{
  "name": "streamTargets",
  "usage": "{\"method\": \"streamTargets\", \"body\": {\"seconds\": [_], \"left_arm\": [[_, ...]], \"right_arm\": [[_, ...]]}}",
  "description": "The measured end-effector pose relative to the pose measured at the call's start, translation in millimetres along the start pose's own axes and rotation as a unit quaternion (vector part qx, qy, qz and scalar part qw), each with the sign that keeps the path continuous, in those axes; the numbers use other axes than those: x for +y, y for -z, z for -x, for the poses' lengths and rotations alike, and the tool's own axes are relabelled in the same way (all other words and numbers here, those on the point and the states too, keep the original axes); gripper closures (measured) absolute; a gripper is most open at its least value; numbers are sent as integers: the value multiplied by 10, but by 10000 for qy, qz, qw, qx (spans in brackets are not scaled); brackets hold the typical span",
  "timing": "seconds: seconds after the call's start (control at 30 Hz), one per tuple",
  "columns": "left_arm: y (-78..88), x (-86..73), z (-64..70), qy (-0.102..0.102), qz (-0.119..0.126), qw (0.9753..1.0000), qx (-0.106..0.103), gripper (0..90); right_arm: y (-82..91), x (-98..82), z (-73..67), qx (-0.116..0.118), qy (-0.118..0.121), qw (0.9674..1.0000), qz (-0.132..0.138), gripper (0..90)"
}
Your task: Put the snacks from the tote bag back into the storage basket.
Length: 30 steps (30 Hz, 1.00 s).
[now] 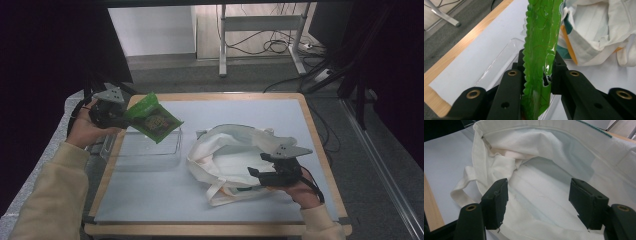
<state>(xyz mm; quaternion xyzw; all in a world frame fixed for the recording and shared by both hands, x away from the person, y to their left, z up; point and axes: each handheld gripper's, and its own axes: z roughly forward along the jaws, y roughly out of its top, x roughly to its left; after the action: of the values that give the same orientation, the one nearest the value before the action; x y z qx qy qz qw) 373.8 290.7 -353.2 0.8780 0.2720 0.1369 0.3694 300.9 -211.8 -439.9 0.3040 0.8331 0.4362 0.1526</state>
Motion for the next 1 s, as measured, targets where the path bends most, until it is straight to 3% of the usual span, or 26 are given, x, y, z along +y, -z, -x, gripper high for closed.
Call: {"method": "streamTargets", "body": {"seconds": [0.17,0.47,0.67,1.0], "left_arm": [[-36,-29,-62,-90,-104,9999,-40,754],[-149,-119,-209,21,-280,9996,-60,754],[-209,-214,-301,199,-365,9991,-24,754],[-304,-292,-369,150,-619,9978,-179,754]], "right_arm": [[10,3,10,-38,-27,10000,8,316],[6,-2,19,-46,-43,10000,1,316],[0,-2,8,-37,-19,10000,-30,315],[-20,-3,0,-24,-19,10000,-55,315]]}}
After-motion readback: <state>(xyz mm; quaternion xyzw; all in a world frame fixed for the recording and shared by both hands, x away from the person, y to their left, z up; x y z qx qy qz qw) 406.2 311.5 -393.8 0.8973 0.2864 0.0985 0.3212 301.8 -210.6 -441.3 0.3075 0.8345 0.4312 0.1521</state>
